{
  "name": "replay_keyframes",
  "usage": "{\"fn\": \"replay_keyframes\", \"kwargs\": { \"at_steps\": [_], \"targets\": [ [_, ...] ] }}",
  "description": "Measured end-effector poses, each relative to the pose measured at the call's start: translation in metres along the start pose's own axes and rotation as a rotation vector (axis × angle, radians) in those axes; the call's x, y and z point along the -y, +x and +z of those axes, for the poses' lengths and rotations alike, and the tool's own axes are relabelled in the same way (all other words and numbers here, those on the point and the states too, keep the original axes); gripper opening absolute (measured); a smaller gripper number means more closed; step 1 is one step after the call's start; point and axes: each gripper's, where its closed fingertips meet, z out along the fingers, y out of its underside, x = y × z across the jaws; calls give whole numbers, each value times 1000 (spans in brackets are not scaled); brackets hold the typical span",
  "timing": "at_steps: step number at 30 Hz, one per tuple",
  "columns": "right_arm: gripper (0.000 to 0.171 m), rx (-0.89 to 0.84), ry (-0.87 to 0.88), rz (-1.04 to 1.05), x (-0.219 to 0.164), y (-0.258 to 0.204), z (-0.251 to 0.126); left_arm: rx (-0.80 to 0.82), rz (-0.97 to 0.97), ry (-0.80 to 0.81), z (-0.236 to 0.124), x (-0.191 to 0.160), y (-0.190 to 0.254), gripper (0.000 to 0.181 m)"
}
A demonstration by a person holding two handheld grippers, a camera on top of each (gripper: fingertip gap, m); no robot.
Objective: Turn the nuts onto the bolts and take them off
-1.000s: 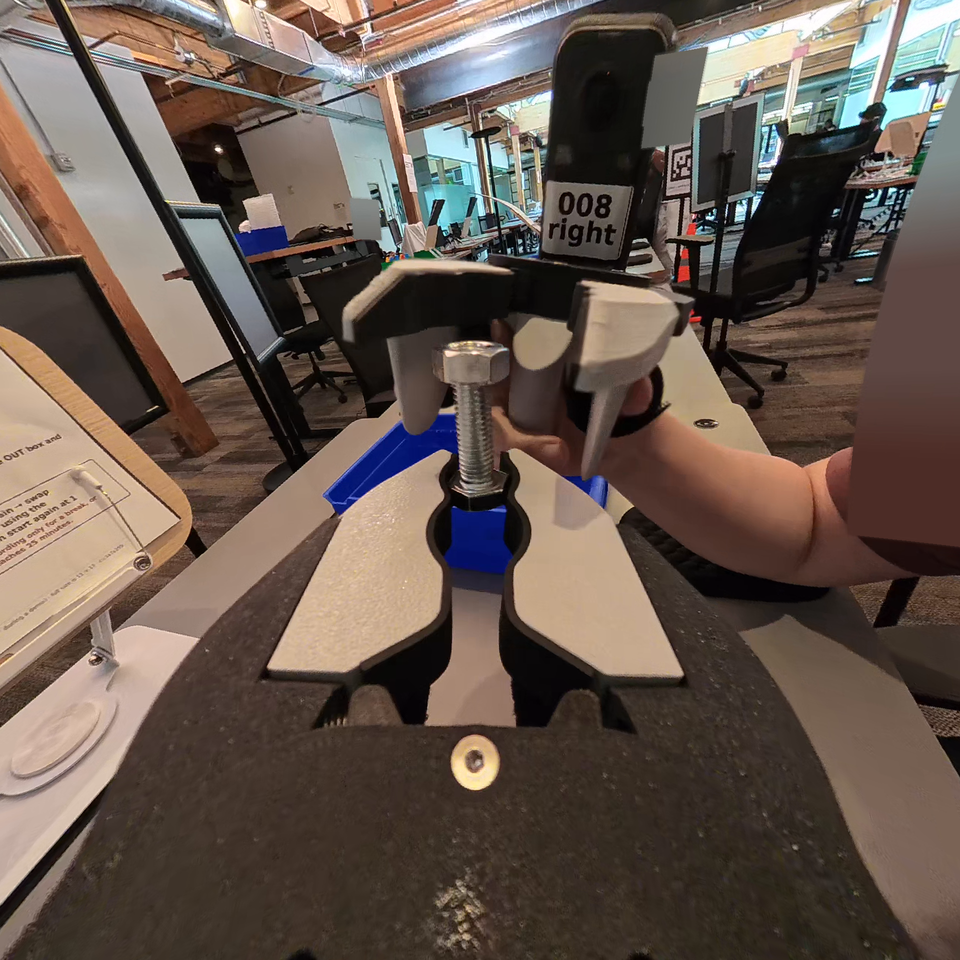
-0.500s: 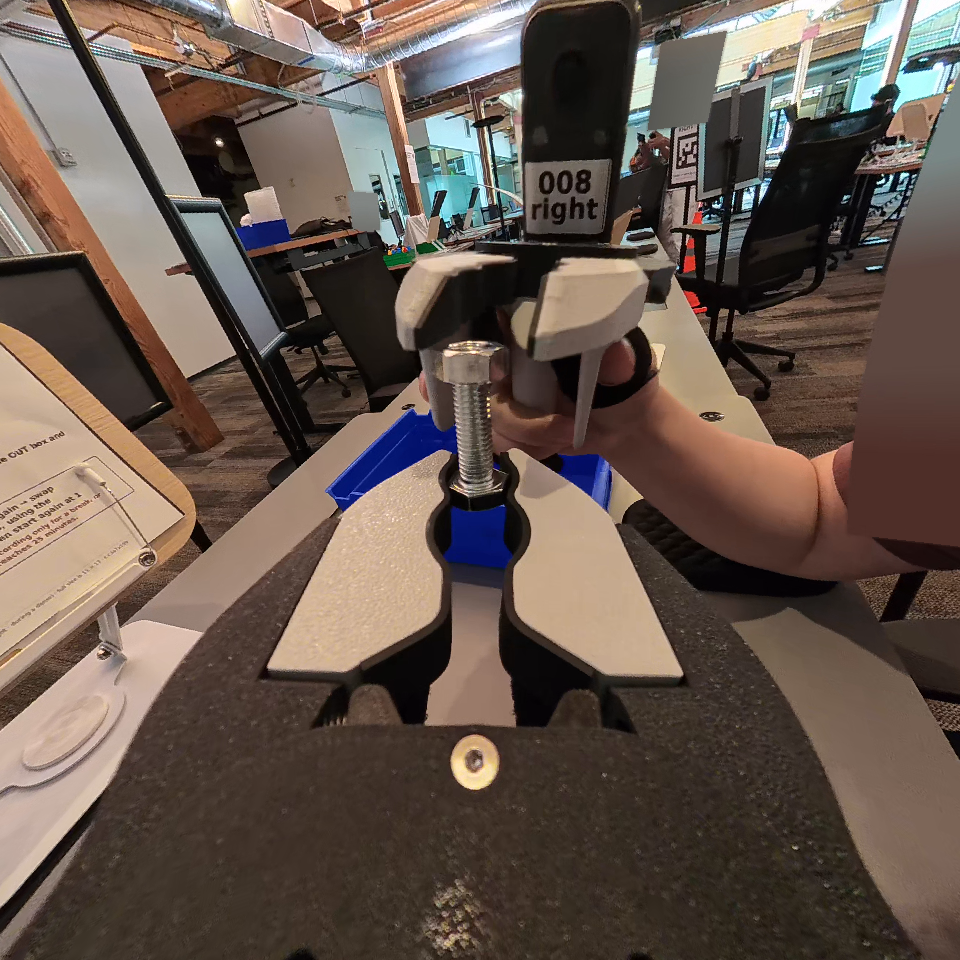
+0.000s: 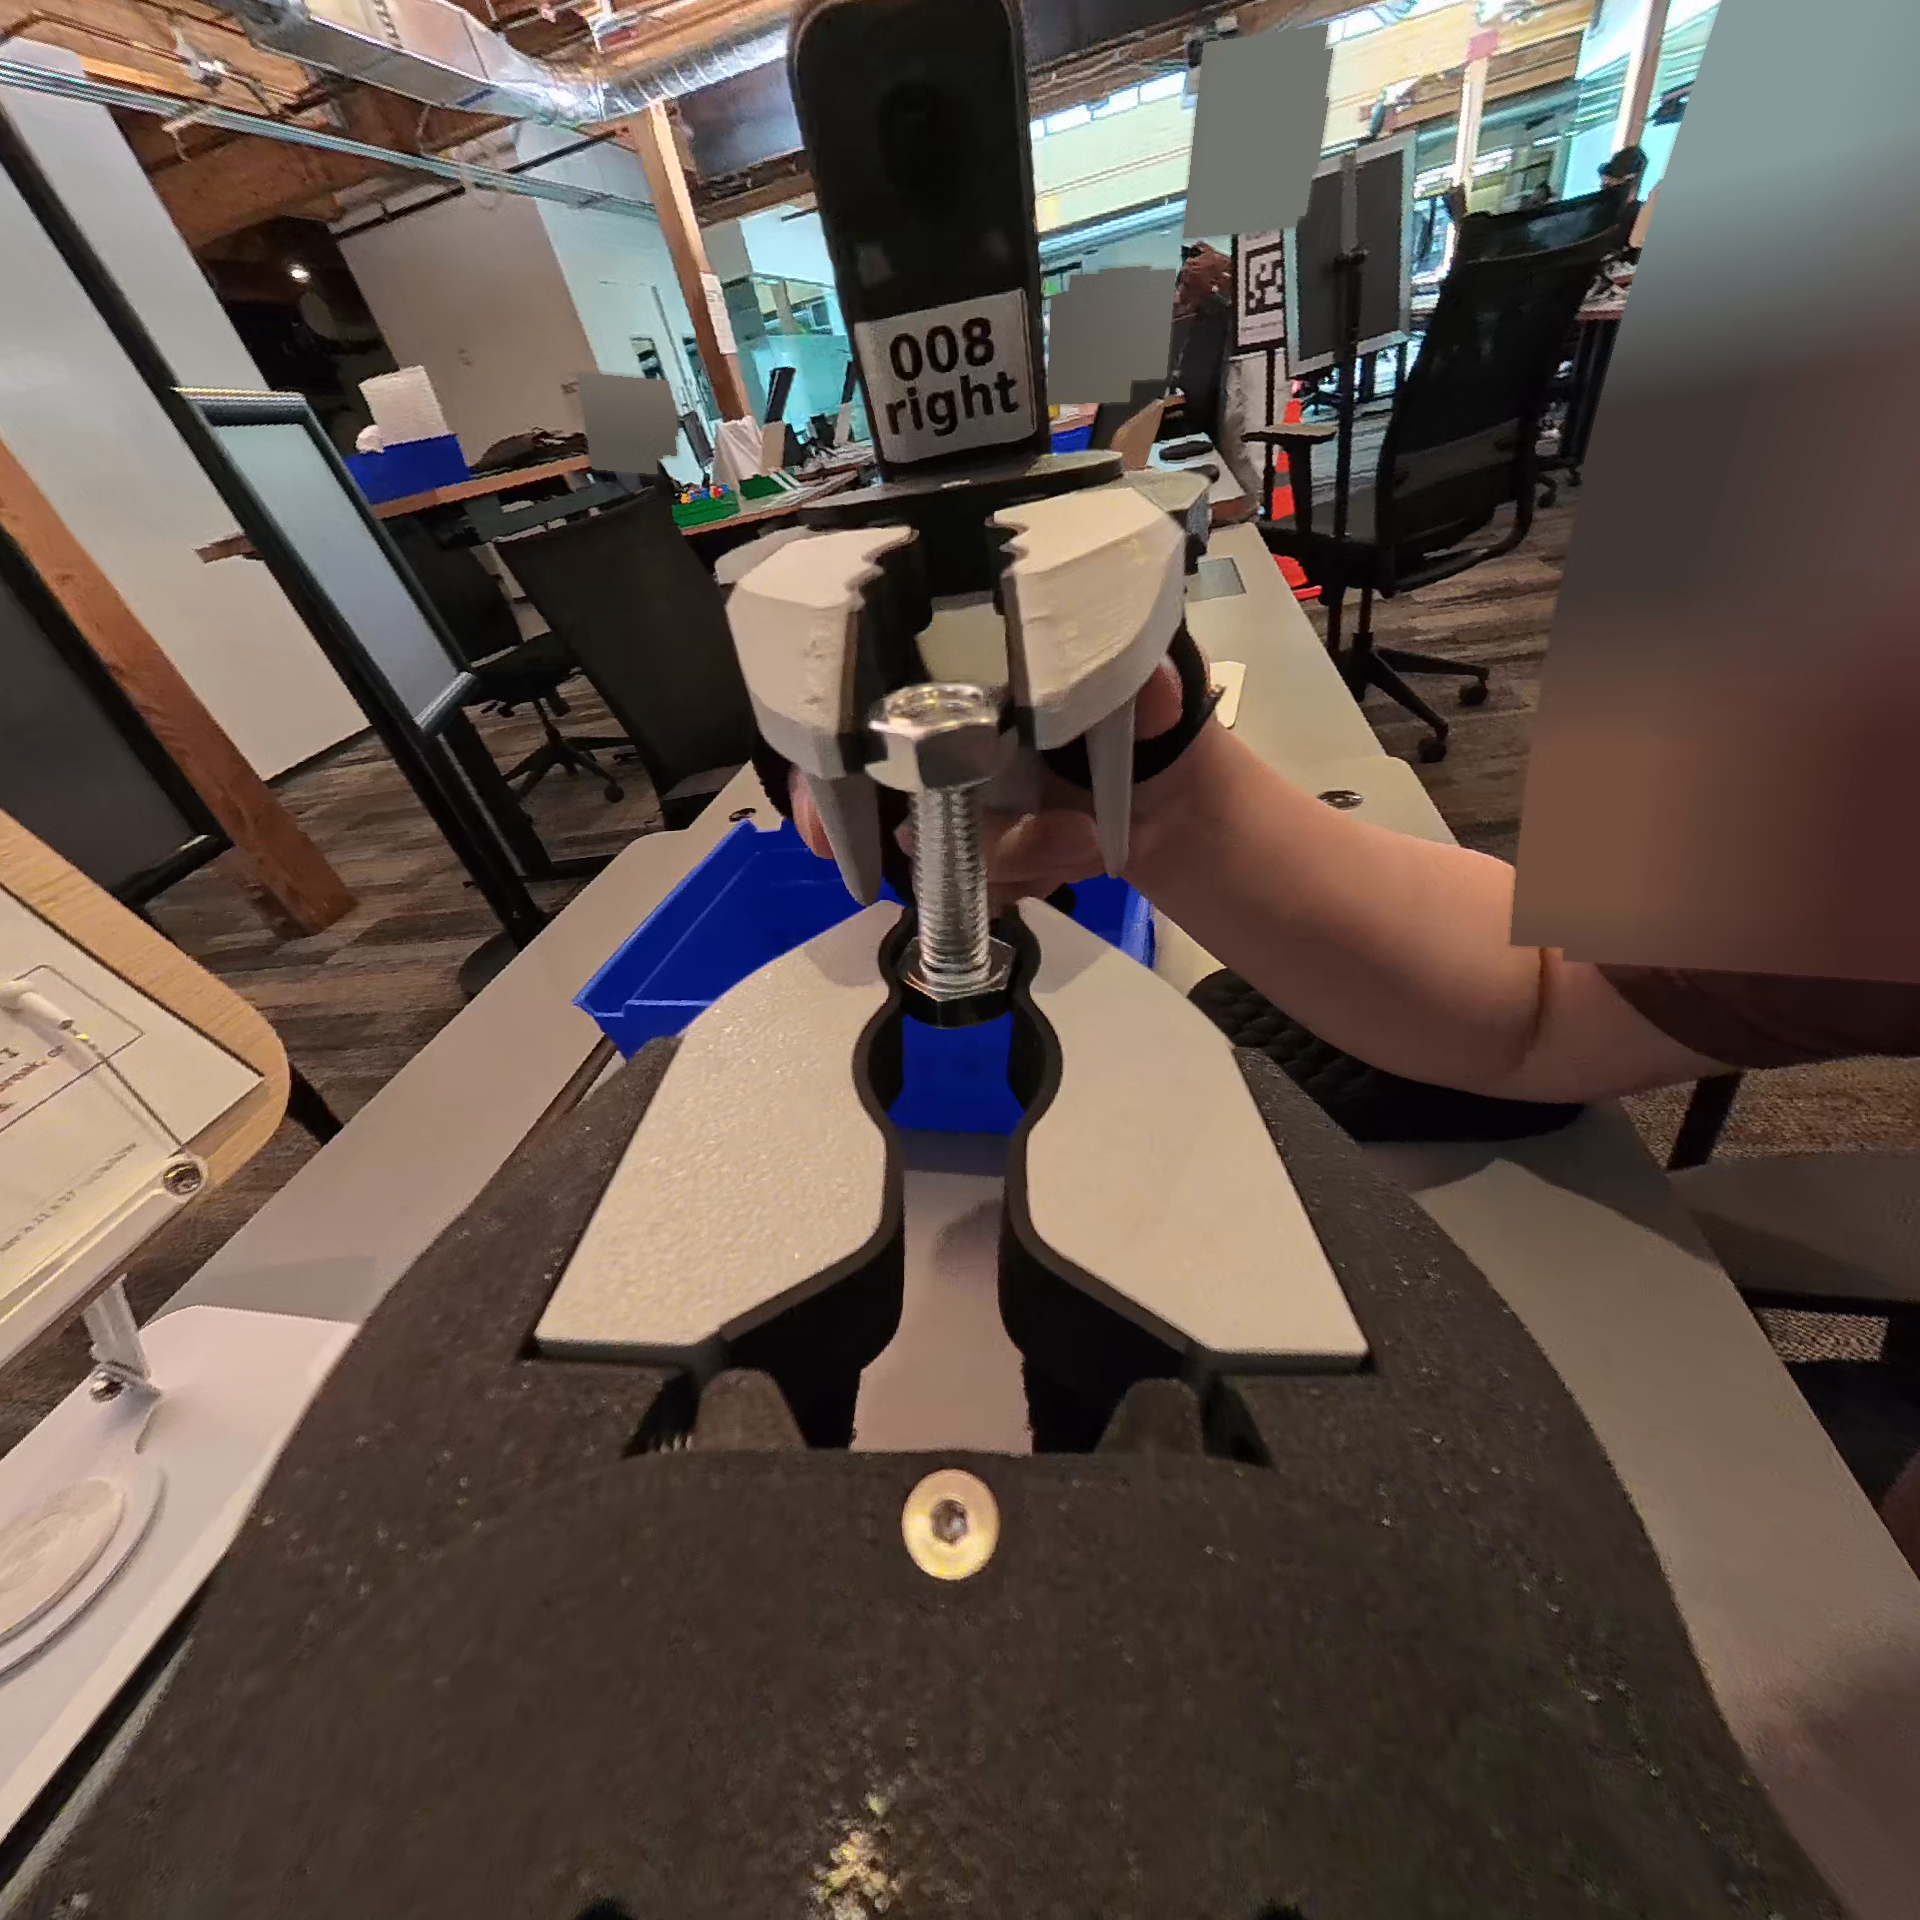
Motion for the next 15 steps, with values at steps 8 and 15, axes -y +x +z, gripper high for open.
{"fn": "replay_keyframes", "kwargs": {
  "at_steps": [8,15],
  "targets": [
    [34,-128,-6,-9,0,17,-1,105,-18,-25,-2,-4,-18,15],
    [52,-211,4,-60,3,23,2,163,-53,-9,-10,-2,-32,15]
  ]
}}
